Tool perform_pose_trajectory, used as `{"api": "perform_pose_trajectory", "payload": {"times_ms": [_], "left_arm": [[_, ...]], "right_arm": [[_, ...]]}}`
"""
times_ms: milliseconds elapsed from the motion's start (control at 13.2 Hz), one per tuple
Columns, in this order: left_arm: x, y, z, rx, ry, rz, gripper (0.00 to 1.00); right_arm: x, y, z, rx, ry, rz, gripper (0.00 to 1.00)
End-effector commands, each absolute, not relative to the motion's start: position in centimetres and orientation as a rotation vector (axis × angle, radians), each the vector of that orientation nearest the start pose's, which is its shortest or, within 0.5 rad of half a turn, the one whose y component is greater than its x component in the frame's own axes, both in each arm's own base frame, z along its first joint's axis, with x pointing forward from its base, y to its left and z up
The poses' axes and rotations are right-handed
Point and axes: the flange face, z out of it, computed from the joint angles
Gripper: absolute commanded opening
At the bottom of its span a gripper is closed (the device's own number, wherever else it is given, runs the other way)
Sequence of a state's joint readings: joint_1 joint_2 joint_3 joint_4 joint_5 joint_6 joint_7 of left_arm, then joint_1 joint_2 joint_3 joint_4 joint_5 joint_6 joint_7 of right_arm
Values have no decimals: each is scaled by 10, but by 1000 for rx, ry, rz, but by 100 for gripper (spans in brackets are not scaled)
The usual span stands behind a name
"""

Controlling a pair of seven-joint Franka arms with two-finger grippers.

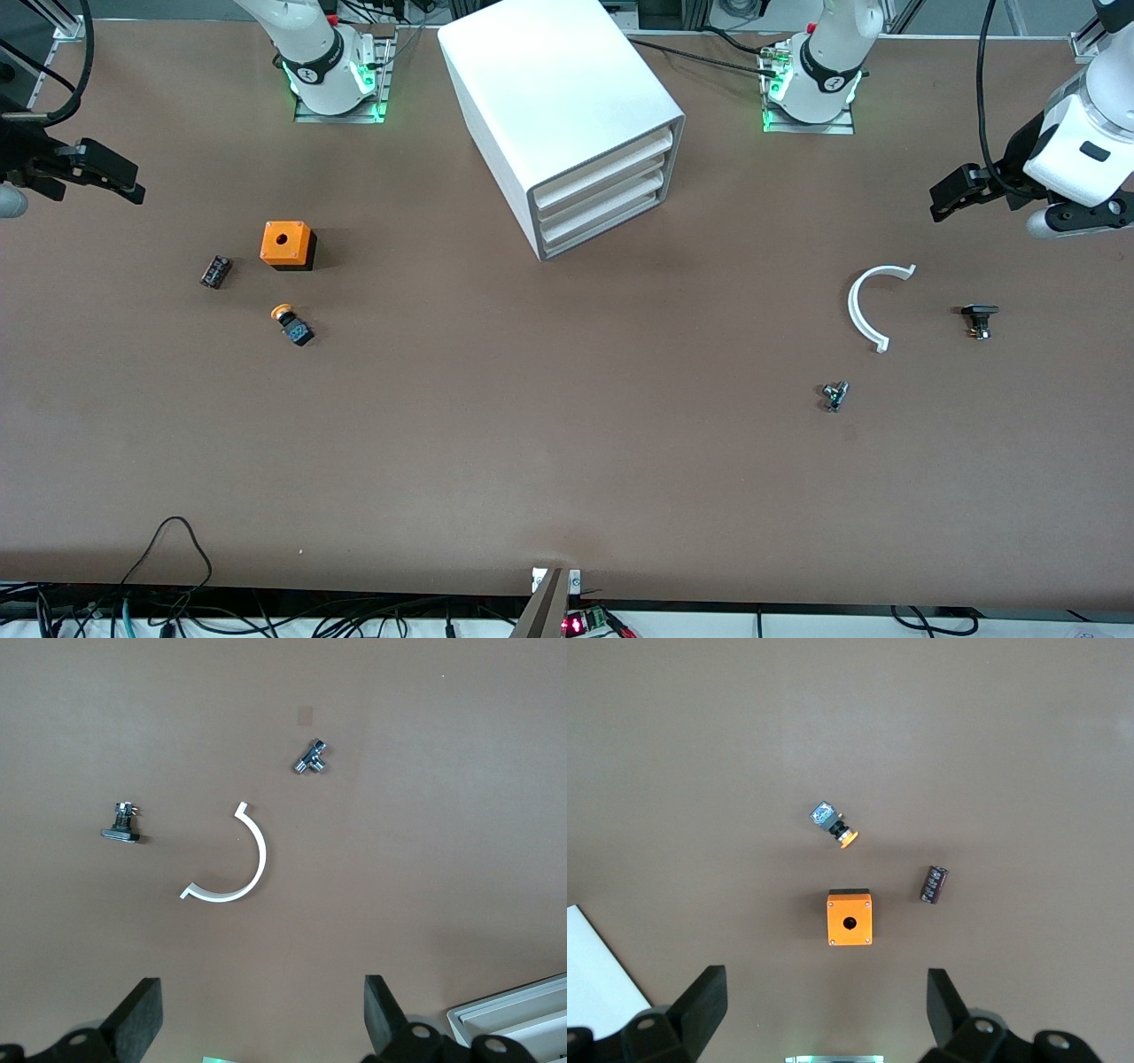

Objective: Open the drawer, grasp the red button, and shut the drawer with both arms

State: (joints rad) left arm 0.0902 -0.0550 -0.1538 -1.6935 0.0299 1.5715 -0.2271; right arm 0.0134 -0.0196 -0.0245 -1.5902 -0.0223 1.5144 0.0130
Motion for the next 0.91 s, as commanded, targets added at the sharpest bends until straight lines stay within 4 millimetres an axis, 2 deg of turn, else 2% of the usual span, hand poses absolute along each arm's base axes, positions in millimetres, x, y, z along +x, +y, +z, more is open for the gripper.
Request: {"api": "perform_pose_trajectory", "payload": {"times_ms": [0, 832], "left_arm": [[535, -32, 603, -3075, -219, 89, 100], [536, -30, 602, -3075, -236, 97, 100]], "right_arm": [[536, -11, 624, -3164, 37, 71, 100], [539, -14, 623, -3166, 44, 63, 100]]}}
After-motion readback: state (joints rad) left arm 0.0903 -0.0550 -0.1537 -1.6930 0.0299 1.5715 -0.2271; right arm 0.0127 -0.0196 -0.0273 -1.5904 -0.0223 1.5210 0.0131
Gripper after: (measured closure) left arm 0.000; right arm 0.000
